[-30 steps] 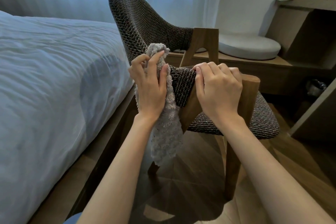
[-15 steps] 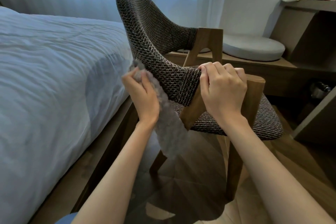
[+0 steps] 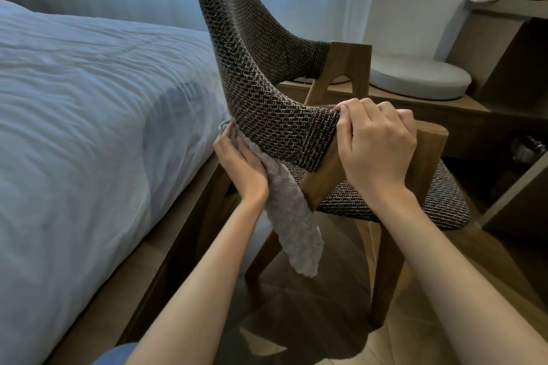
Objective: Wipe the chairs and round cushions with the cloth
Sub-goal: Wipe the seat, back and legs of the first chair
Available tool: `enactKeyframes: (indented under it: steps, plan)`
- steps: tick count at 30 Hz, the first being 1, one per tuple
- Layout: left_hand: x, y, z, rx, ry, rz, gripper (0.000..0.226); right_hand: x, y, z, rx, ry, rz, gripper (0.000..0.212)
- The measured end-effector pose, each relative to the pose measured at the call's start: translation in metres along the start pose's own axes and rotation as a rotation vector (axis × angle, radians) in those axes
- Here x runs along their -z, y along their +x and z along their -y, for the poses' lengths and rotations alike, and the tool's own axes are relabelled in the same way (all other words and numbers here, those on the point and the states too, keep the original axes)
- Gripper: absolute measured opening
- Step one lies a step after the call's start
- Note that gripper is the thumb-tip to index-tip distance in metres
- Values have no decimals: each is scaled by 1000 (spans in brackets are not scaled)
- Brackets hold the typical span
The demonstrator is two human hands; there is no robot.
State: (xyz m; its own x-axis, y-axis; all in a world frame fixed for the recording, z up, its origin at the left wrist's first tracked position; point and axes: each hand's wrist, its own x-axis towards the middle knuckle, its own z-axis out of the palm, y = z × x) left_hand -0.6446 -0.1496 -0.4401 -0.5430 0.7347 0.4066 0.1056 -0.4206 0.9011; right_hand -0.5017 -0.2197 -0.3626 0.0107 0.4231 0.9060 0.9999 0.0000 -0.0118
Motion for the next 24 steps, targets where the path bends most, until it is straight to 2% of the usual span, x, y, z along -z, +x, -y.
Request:
enactKeyframes:
  steps: [8, 14, 19, 24]
  plan:
    - [-1, 58, -87, -273, -84, -152, 35, 1, 1, 1, 6, -16, 6, 30]
    - [-9, 74, -69, -243, -20, -113, 36, 1, 1, 1, -5, -15, 16, 30]
    - [-6, 40, -31, -72, -6, -36, 36, 0, 0, 2, -12, -14, 4, 30]
    - [14, -3, 7, 59, 145, 73, 34, 0, 0, 1, 8, -16, 4, 29]
